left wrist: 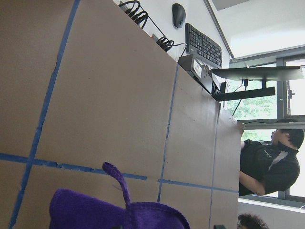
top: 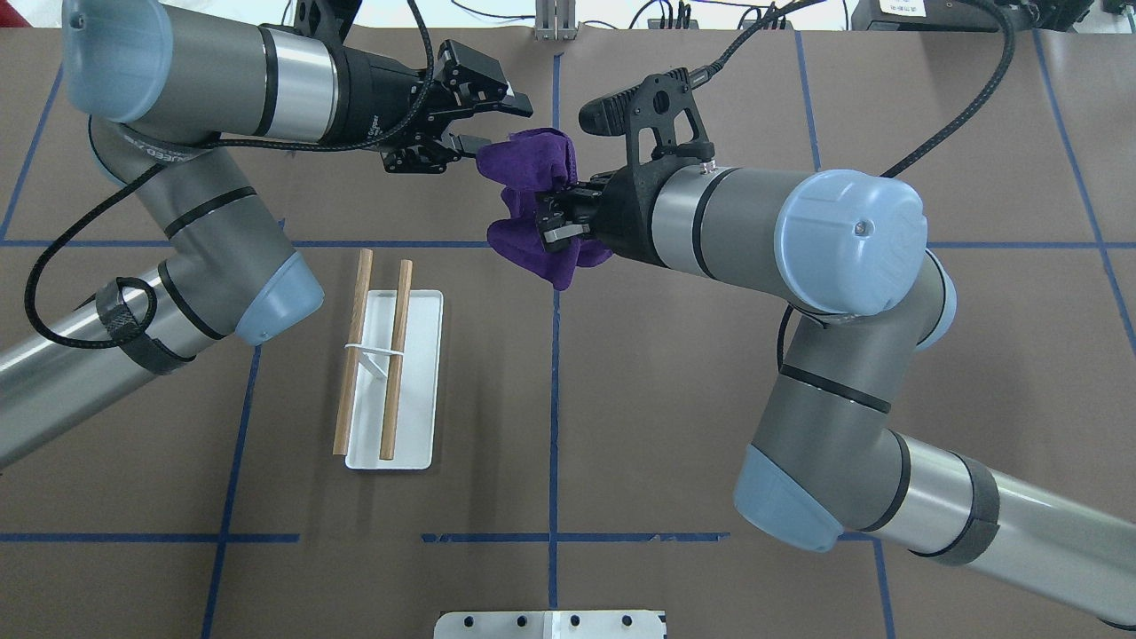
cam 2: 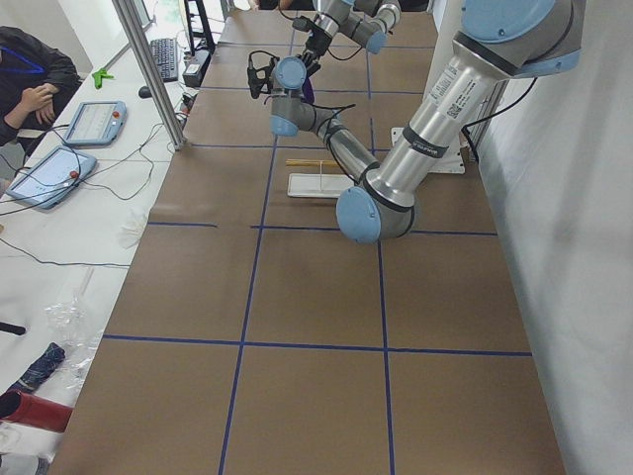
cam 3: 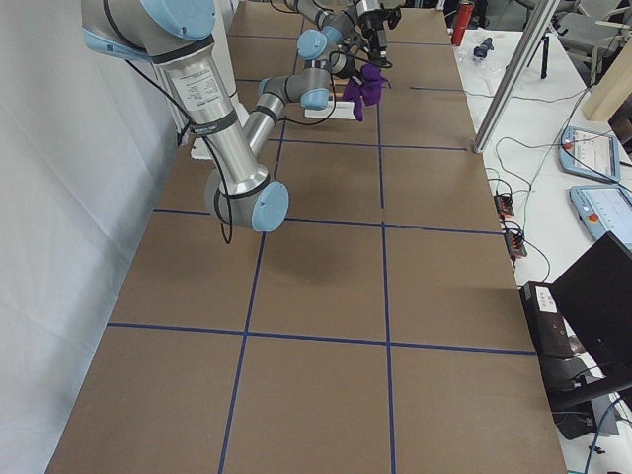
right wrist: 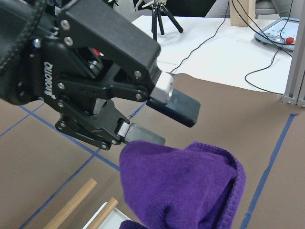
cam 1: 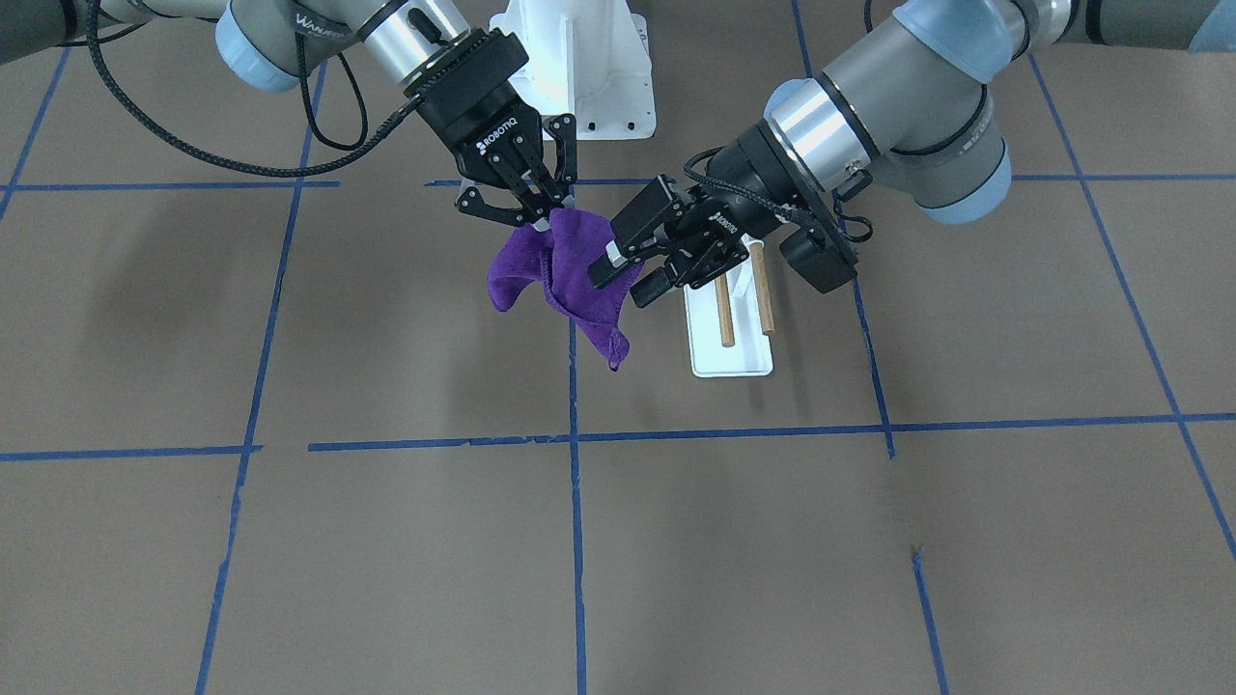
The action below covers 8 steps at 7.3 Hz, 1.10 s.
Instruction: Hang towel on rack
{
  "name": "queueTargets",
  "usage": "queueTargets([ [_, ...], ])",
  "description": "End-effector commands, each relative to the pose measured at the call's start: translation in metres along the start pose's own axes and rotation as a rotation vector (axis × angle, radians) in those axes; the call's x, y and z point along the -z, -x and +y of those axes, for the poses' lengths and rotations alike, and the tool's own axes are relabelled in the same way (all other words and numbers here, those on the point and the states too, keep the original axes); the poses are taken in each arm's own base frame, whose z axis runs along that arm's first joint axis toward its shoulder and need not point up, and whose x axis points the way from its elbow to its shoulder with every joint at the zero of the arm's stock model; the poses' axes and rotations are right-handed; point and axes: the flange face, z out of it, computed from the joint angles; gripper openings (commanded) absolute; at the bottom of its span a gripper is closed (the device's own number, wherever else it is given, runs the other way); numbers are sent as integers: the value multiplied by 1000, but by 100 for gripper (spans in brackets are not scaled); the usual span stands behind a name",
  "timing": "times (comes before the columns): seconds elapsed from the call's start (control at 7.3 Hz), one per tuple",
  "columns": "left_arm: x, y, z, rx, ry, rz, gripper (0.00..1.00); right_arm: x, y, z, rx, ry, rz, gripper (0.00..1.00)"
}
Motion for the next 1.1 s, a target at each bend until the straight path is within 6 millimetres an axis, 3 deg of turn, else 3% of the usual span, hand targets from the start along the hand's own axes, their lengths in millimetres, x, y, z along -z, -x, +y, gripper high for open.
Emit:
queueTargets([
  [0.0,-1,-1,3,-1,7,1,66,0,0,0,0,0,0,0],
  [0.27,-2,-1,5,-2,12,2,52,0,0,0,0,0,0,0],
  [0.41,-2,0,5,-2,13,2,40,1,0,-1,0,-1,-1,0],
  [0.68,-1,-1,5,-2,12,4,8,3,-1,0,0,-2,-2,0],
  [0.82,1,-1,6,-3,14,7,0,3,-1,0,0,-1,-3,0],
  [0.96,1,-1,6,-4,16,8,0,4,-2,0,1,0,-2,0],
])
